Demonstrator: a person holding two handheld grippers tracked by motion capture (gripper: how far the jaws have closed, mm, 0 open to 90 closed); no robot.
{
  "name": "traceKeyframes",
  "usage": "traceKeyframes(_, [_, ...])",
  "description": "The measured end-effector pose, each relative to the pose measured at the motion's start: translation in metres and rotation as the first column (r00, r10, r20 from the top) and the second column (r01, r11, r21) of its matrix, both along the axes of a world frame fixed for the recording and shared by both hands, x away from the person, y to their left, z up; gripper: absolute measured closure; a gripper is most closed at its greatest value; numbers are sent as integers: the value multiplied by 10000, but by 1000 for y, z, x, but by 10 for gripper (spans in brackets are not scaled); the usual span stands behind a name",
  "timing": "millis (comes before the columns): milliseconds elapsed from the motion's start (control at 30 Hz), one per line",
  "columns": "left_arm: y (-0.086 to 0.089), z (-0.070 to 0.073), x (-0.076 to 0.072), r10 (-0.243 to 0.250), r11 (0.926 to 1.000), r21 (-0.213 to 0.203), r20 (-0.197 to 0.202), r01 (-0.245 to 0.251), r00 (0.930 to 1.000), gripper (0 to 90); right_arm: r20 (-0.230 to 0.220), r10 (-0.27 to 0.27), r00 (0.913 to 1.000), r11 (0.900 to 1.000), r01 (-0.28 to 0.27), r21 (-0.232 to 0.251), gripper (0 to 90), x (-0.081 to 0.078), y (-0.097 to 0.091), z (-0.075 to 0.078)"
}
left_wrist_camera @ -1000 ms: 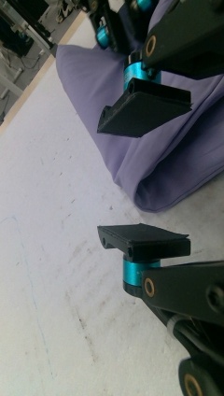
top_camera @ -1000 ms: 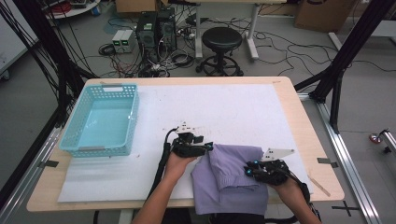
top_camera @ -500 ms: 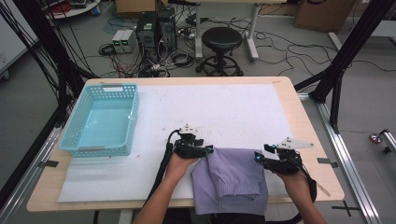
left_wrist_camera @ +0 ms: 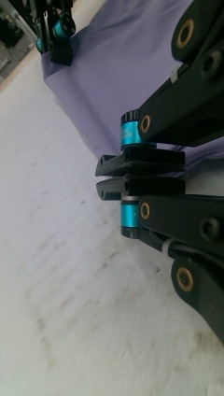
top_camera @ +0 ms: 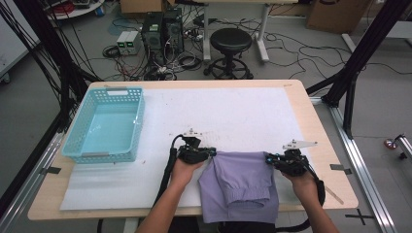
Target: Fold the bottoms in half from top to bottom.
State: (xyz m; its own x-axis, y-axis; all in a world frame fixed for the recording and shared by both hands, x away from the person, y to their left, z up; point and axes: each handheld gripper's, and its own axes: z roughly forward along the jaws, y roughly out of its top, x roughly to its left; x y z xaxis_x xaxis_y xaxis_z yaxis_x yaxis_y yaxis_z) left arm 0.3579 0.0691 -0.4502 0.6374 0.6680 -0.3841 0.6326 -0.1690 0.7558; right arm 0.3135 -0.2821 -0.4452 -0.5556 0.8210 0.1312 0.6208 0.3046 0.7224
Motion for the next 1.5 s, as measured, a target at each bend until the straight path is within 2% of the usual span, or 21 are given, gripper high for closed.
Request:
traceKeyframes(67, [5, 8, 5, 159, 9997, -194, 219, -155, 9996, 865, 244, -17, 9997, 9997, 12, 229, 837, 3, 2, 5])
traceKeyframes(167, [10, 20, 15, 243, 9996, -154, 445, -236, 9987, 865, 505, -82, 9987, 9997, 70, 237, 839, 11, 8, 11])
traceKeyframes(267, [14, 30, 27, 331, 9995, -29, 726, -329, 9968, 865, 695, -244, 9973, 9990, 218, 381, 839, 23, 13, 16])
traceKeyframes(367, [17, 37, 38, 260, 9992, 262, 1202, -294, 9924, 865, 843, -407, 9956, 9984, 372, 428, 838, 36, 20, 19])
traceKeyframes(400, [19, 39, 42, 274, 9993, 225, 1279, -305, 9914, 865, 918, -479, 9946, 9979, 436, 484, 838, 40, 22, 21])
traceKeyframes(500, [26, 39, 50, 409, 9988, 212, 1412, -444, 9891, 865, 1027, -497, 9935, 9977, 447, 509, 838, 52, 28, 25])
traceKeyframes(667, [32, 36, 60, 698, 9968, 276, 1511, -748, 9861, 865, 1153, -411, 9925, 9991, 421, -58, 837, 73, 42, 29])
traceKeyframes(733, [34, 34, 64, 828, 9962, 141, 1560, -861, 9843, 864, 1063, -531, 9929, 9985, 545, -102, 837, 80, 46, 27])
traceKeyframes(800, [36, 31, 66, 912, 9954, 144, 1541, -945, 9838, 865, 1014, -716, 9923, 9974, 707, 122, 836, 85, 47, 24])
traceKeyframes(900, [35, 28, 68, 888, 9951, 306, 1518, -945, 9844, 864, 931, -851, 9920, 9963, 833, 225, 836, 89, 50, 19])
traceKeyframes(1067, [34, 23, 72, 1022, 9940, 224, 1474, -1067, 9838, 864, 884, -971, 9913, 9952, 954, 230, 836, 91, 50, 16])
traceKeyframes(1267, [32, 20, 73, 1042, 9931, 388, 1459, -1109, 9838, 857, 842, -1033, 9911, 9946, 1034, 35, 832, 93, 53, 12])
traceKeyframes(1300, [32, 19, 73, 1155, 9908, 536, 1471, -1245, 9824, 842, 825, -1032, 9912, 9946, 1034, 20, 820, 94, 53, 12])
traceKeyframes(1333, [33, 19, 73, 1397, 9868, 606, 1481, -1499, 9791, 785, 829, -1020, 9913, 9947, 1027, -41, 780, 94, 53, 11])
traceKeyframes(1367, [35, 20, 72, 1632, 9843, 439, 1384, -1707, 9768, 695, 798, -1032, 9914, 9945, 1044, -99, 711, 94, 54, 10])
traceKeyframes(1400, [37, 21, 70, 1666, 9837, 434, 1461, -1746, 9751, 654, 743, -1025, 9920, 9947, 1030, -31, 623, 94, 53, 10])
traceKeyframes(1433, [40, 23, 67, 1764, 9822, 352, 1620, -1843, 9709, 633, 728, -1001, 9923, 9950, 1002, 25, 573, 93, 53, 11])
traceKeyframes(1500, [47, 24, 60, 1832, 9821, 135, 1695, -1881, 9684, 597, 782, -900, 9929, 9959, 898, 50, 499, 89, 54, 14])
